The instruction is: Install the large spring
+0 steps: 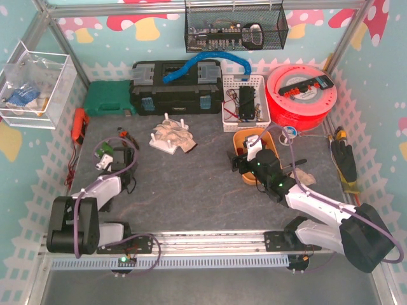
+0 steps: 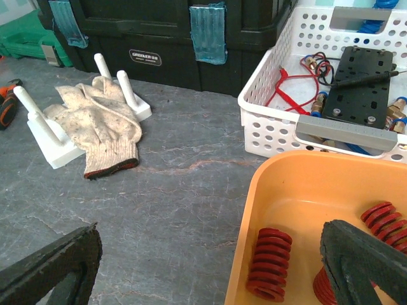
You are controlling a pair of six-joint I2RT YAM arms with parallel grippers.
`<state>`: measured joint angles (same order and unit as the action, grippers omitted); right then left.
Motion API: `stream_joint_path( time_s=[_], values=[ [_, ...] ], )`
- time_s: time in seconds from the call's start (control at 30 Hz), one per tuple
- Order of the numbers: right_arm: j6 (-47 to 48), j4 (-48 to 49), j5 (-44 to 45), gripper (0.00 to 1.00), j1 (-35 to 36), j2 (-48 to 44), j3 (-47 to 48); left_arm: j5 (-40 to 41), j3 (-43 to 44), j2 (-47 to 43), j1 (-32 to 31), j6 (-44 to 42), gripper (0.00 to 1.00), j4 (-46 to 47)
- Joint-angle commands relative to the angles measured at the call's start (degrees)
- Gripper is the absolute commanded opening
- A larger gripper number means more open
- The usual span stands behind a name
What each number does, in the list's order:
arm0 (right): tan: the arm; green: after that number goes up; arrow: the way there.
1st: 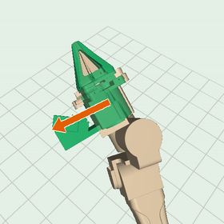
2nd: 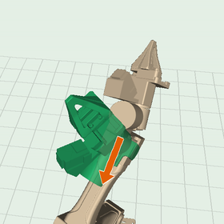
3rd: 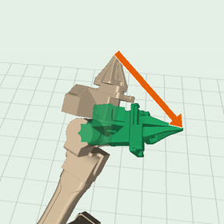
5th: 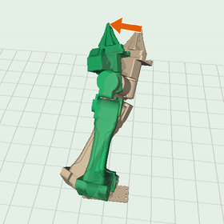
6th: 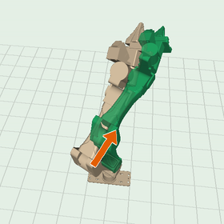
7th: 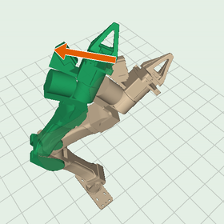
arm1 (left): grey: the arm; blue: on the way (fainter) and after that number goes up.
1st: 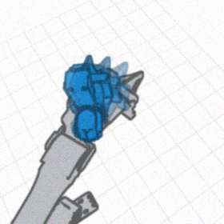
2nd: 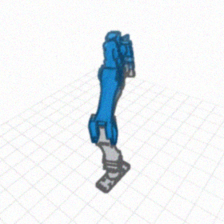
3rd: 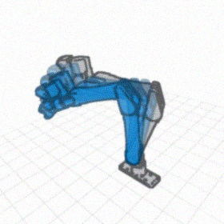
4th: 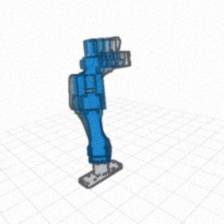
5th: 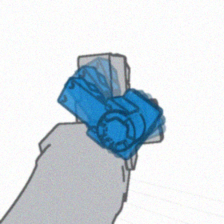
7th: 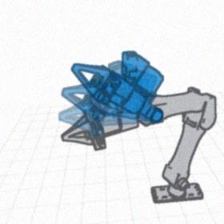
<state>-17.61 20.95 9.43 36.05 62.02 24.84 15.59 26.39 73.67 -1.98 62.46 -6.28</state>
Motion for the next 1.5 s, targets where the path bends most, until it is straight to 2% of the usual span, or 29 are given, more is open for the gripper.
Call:
stream_joint_path(
  time_s=[0.0, 0.13, 0.27, 0.4, 0.53, 0.67, 0.8, 1.0, 1.17, 1.3, 1.47],
  values=[
    [-0.5, 0.4, 0.7, 0.93, 0.2, 0.2, 0.3, 2.0, 0.6, -2.4, 0.3, 0.6, 0.52, -2.0],
    [-0.5, 0.5, 0.7, 0.93, 0.3, 0.4, 0.3, 1.1, 1.7, -5.8, 0.3, -2.8, 0.63, -2.0],
    [-0.5, 1.0, -0.7, 0.94, 0.3, 0.7, 0.7, -3.4, 4.2, -9.0, 0.0, -11.9, 0.74, -0.5],
    [-1.2, -1.5, -4.3, 0.93, 0.3, 1.9, 3.8, -9.2, 4.7, -12.3, -2.0, -18.5, 0.98, 4.3],
    [-3.6, -4.7, -7.3, 0.89, 0.3, 5.0, 8.2, -19.4, 3.0, -14.5, -4.0, -24.7, 0.99, 12.5],
    [-5.6, -5.6, -11.0, 0.77, 0.7, 11.2, 13.1, -23.9, 1.1, -14.5, -9.6, -31.0, 0.99, 21.7],
    [-5.4, -7.8, -10.2, 0.62, 2.9, 18.9, 20.1, -22.9, -0.8, -13.3, -13.8, -33.7, 0.99, 25.7],
    [-6.2, -7.2, -8.2, 0.49, 5.4, 30.7, 28.6, -22.7, -9.2, -16.0, -13.9, -31.3, 0.99, 34.3],
    [-6.5, -7.2, -8.0, 0.44, 6.3, 42.1, 35.3, -20.9, -14.6, -17.7, -13.9, -31.9, 0.99, 39.6],
    [-5.7, -5.9, -8.4, 0.39, 6.5, 48.4, 39.2, -16.4, -11.8, -17.6, -13.6, -34.2, 0.99, 35.7],
    [-3.3, -7.7, -8.5, 0.39, 6.5, 54.5, 46.5, -14.5, -13.9, -20.3, -13.5, -33.9, 0.99, 37.0]
  ],
)
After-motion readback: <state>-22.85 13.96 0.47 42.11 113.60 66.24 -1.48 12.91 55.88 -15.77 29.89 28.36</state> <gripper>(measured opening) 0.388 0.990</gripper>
